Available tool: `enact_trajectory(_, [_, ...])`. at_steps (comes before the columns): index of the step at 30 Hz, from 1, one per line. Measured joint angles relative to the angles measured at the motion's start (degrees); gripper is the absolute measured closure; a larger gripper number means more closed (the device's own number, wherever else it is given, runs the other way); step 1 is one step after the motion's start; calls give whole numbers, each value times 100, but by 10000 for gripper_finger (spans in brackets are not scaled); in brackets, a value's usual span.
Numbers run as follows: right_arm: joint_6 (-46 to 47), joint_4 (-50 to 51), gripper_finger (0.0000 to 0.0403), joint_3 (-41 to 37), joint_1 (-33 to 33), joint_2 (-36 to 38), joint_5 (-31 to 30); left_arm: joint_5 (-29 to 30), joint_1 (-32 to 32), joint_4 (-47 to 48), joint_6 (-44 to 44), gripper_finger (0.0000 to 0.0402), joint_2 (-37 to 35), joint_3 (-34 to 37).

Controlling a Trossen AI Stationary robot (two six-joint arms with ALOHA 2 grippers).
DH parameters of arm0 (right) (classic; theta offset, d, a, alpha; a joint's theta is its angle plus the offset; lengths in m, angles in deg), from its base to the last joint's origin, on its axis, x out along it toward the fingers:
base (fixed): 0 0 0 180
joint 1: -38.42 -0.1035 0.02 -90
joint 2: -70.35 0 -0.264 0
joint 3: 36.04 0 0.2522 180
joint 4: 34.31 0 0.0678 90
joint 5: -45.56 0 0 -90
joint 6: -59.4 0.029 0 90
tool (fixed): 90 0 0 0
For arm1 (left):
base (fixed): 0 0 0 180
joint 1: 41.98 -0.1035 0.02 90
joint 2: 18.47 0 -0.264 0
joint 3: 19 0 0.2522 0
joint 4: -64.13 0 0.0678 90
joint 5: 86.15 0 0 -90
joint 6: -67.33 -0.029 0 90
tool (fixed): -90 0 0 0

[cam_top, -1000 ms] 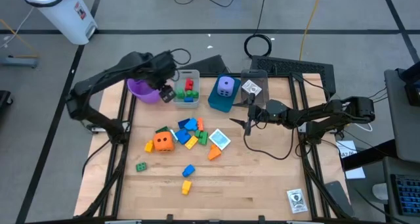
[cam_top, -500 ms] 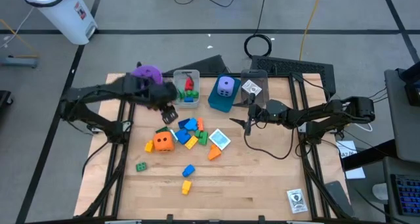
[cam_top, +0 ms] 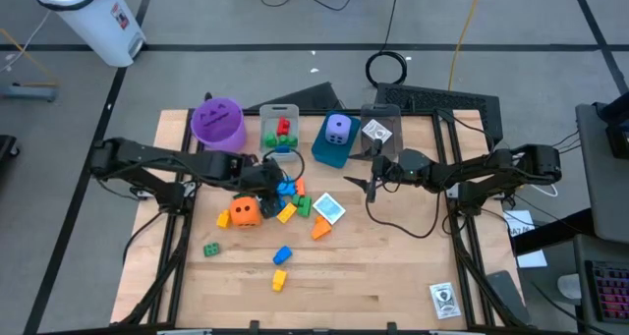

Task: Pick & Place Toys
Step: Put the dark blue game piece into the gray bin

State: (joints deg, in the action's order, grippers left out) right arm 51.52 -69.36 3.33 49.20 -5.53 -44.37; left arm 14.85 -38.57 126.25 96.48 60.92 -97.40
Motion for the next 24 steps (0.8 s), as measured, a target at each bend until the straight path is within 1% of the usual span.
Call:
enact_trajectory(4, [-2, 0, 115, 0, 0, 0, -1, 5, -121, 33, 355, 172, 15, 343])
enact_trajectory(6, [-2, -9, 115, 0, 0, 0, -1, 68, -241, -30, 624, 172, 12, 524])
enact_trajectory(8, [-6, -18, 115, 0, 0, 0, -1, 87, -382, -97, 705, 172, 14, 741])
enact_trajectory(10, [-17, -18, 115, 0, 0, 0, -1, 106, -519, -311, 522, 172, 14, 946])
enact_trajectory(13, [-25, -18, 115, 0, 0, 0, -1, 110, -699, -765, -7, 172, 14, 1256])
enact_trajectory(17, [-28, -18, 115, 0, 0, 0, -1, 112, -921, -1241, -450, 172, 14, 1535])
enact_trajectory(24, [-28, -18, 115, 0, -2, 0, -1, 114, -1194, -1678, -758, 172, 14, 1864])
